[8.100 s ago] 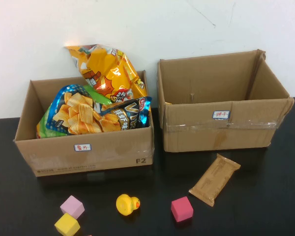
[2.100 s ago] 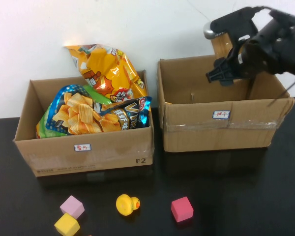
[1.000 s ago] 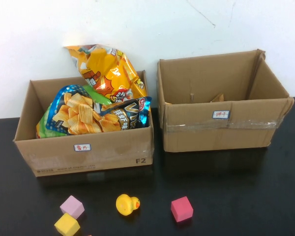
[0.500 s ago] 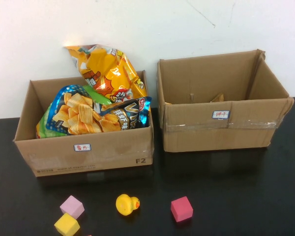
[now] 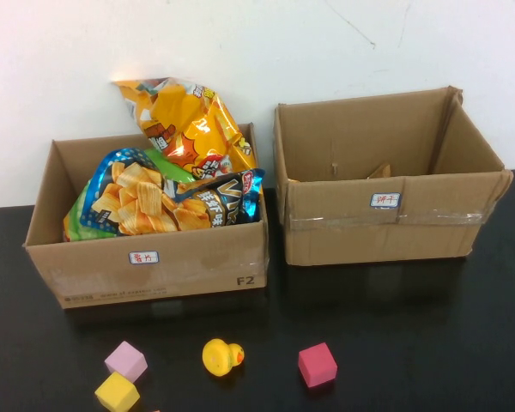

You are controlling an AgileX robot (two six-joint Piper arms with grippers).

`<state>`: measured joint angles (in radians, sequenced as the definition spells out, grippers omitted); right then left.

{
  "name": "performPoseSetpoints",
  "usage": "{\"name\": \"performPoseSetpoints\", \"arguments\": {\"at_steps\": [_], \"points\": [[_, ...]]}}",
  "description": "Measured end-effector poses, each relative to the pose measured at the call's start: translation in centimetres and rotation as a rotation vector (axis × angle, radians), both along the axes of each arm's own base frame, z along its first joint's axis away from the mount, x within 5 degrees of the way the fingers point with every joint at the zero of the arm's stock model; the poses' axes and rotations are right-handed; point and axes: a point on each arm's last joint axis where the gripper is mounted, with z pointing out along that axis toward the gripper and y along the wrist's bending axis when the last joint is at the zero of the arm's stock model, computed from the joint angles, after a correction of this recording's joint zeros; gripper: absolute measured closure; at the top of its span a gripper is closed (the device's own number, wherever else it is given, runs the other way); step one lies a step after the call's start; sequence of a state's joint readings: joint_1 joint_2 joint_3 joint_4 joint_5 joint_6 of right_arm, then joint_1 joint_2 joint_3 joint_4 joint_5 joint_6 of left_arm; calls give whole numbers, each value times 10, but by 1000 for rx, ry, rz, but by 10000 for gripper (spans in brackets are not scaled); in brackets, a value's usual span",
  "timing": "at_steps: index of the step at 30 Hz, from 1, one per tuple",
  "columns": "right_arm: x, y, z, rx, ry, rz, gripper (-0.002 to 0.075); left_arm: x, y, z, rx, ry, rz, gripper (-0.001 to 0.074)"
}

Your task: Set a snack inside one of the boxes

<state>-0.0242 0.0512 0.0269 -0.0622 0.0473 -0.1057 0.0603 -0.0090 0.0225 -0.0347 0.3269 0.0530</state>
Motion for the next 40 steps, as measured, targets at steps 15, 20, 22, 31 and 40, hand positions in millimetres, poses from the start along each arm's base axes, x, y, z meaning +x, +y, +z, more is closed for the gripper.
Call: {"name": "performPoseSetpoints", "arguments": {"at_steps": [15,20,22,31,40], "points": [[-9,-5,-22,66,224,-75,727,0,0,0,0,0,0,738],[-9,-5,-22,88,224,-73,727,0,0,0,0,0,0,738],[-9,-4,-22,106,225,-70,727,0,0,0,0,0,0,738],[-9,-3,-23,122,227,-67,727,0,0,0,0,0,0,738],[-9,-3,-23,122,227,-67,727,0,0,0,0,0,0,738]]}}
